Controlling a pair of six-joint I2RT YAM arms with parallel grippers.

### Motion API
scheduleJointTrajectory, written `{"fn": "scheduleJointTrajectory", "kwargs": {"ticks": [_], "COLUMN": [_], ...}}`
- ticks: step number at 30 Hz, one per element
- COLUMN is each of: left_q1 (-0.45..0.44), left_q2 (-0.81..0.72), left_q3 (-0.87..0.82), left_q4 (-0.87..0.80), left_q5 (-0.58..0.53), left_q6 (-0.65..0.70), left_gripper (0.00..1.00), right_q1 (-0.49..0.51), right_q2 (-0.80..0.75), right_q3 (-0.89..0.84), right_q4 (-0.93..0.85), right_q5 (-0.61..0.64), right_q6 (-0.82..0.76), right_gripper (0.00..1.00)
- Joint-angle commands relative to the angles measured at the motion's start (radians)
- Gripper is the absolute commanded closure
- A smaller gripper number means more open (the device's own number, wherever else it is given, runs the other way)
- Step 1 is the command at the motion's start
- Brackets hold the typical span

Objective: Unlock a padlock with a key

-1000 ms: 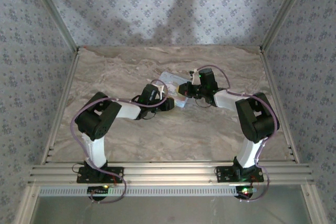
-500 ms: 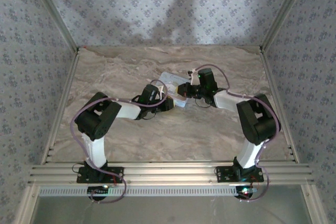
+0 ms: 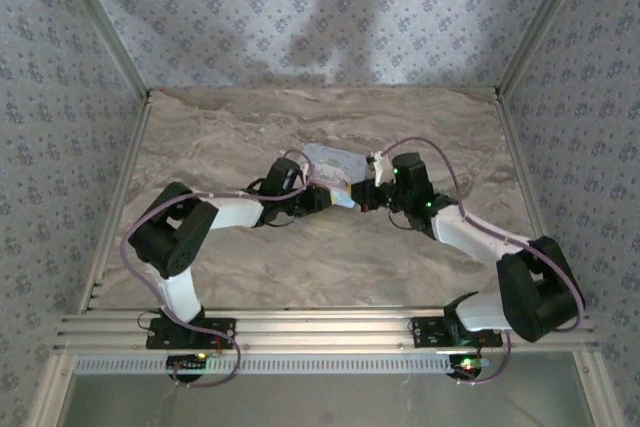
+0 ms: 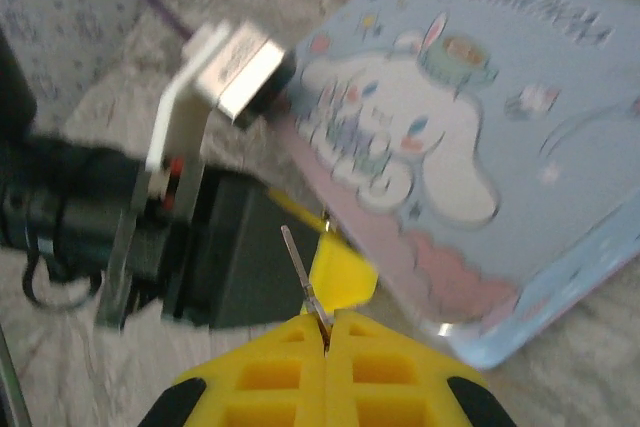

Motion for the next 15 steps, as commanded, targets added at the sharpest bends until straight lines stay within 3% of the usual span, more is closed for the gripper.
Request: {"fn": "scheduleJointTrajectory", "kwargs": {"ticks": [1,7,15], "left_q1": [-0.006,-0.009,-0.02], "left_q2": [-0.05,-0.056,-0.05], "left_q3": [0.026,0.058,0.074], "left_q4": [-0.017,-0.058,-0.095], "left_q5": [0.054,0.075,0.08], "left_q6": [-0.067,-0.118,-0.151], "left_gripper": [0.77,0.8,0.83], "right_q1": [0.054,0.132,0.166], "right_q2": [-0.077,-0.116,-0.049], "right_q3": [-0.062,-0.176,-0.212], "right_q4": [-0.05,0.019,0.143], "right_q5": [0.109,0.2,0.215], "right_q6": [-0.086,-0.094,-0.134], "right_gripper": [1.0,1.0,1.0]}}
